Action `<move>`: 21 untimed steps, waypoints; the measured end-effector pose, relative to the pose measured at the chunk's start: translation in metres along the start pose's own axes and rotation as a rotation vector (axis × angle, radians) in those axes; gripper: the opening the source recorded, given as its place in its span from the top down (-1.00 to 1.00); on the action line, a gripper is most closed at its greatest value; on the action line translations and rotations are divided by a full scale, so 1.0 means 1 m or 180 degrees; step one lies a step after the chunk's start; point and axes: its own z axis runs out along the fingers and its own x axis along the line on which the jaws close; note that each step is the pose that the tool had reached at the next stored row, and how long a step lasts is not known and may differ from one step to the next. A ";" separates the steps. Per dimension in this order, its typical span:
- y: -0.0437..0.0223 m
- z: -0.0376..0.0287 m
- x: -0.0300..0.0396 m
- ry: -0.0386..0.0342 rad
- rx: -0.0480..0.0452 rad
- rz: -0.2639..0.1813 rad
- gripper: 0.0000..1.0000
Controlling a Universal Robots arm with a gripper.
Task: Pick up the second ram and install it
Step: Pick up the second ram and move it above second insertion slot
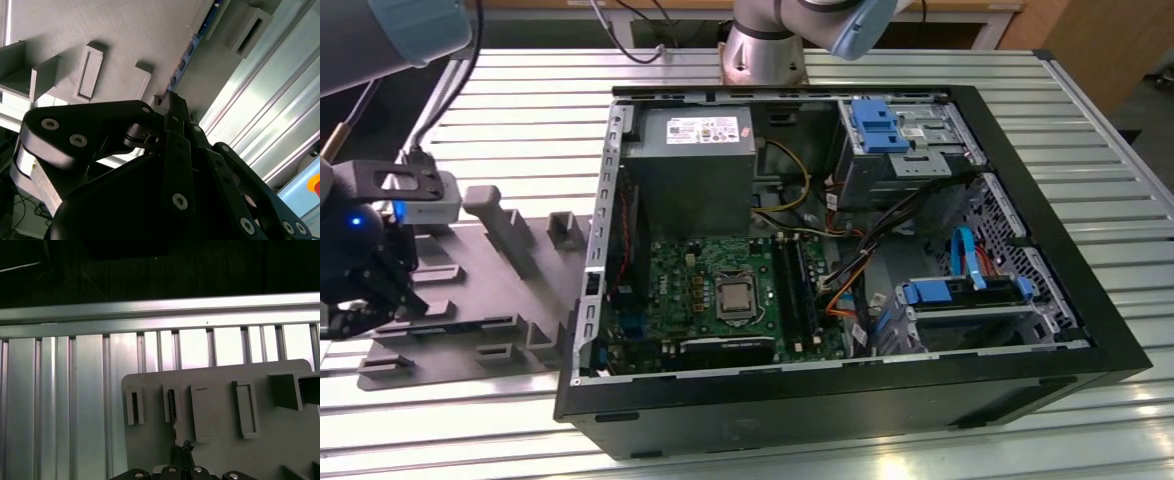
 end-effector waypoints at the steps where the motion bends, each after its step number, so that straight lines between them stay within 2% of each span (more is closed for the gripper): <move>1: -0.0004 0.0003 0.0000 0.0000 0.0000 0.0000 0.79; 21: -0.0028 0.0058 0.0002 0.0002 -0.0001 -0.0040 0.79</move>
